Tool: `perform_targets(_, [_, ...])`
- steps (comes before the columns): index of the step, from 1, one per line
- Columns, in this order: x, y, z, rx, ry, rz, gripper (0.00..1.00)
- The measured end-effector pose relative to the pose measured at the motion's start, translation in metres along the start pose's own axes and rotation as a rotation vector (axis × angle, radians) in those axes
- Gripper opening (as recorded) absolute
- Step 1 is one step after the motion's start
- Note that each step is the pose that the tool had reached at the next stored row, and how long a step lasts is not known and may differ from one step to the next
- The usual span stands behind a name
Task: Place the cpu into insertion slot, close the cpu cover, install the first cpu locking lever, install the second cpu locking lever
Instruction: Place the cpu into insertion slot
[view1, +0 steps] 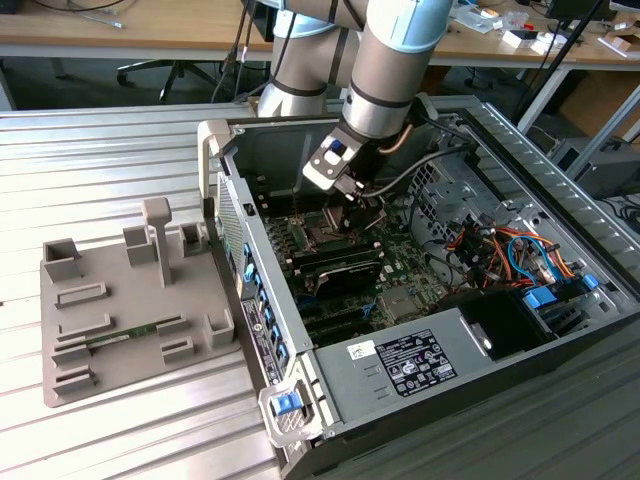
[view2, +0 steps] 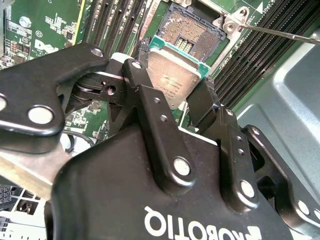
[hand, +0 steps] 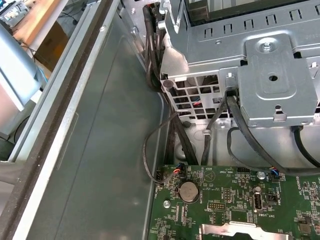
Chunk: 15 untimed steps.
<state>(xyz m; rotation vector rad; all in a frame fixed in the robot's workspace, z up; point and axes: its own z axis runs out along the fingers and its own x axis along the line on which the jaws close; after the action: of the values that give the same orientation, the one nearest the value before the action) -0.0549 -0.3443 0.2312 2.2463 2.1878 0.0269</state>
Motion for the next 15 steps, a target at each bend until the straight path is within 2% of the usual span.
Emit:
perform_targets(9, [0.0,-0.0001,0.002,-0.0001,0.0002,0.0,0.54])
perform_targets(15, [0.0027,-0.0013,0.0032,0.0,-0.0003,-0.003,0.54])
